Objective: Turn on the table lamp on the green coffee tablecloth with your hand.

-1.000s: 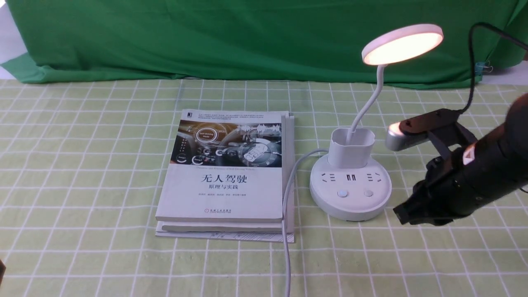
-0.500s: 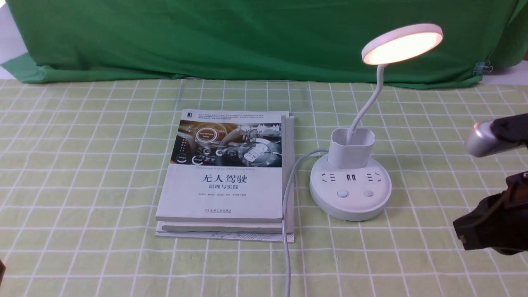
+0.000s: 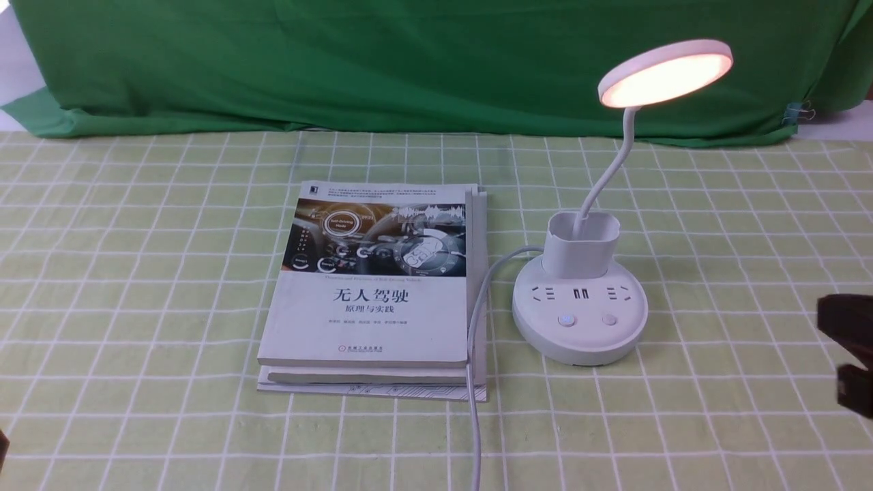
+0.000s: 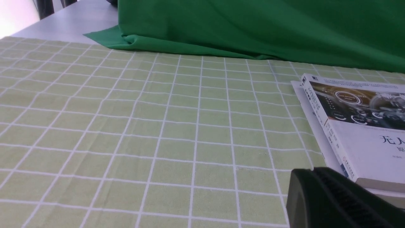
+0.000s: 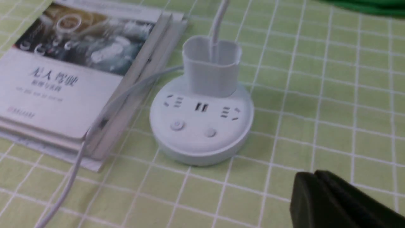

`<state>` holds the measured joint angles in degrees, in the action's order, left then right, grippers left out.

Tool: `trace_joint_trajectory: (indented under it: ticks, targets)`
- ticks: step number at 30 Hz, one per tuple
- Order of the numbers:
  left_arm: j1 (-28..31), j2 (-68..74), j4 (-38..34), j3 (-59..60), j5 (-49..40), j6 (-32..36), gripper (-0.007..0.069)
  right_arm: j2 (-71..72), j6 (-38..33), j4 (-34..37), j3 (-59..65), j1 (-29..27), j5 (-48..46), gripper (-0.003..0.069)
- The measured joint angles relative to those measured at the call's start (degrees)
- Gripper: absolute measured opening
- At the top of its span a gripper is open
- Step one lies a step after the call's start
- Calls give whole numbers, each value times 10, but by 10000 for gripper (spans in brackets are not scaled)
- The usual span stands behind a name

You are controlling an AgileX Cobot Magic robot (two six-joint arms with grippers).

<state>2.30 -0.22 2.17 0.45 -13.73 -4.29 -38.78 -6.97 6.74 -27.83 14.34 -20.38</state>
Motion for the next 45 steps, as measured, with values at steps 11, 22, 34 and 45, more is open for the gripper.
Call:
trace_joint_trajectory:
  ticks: [11, 22, 34, 45]
  targets:
    - [0, 0, 0, 0, 0, 0, 3, 286, -2, -9, 261, -142, 111, 34]
    - [0, 0, 0, 0, 0, 0, 3, 387, -2, -15, 282, -173, 54, 39]
    - [0, 0, 0, 0, -1, 0, 3, 387, -2, -16, 282, -173, 54, 68]
    - [0, 0, 0, 0, -1, 0, 3, 387, -2, -16, 282, -173, 54, 95]
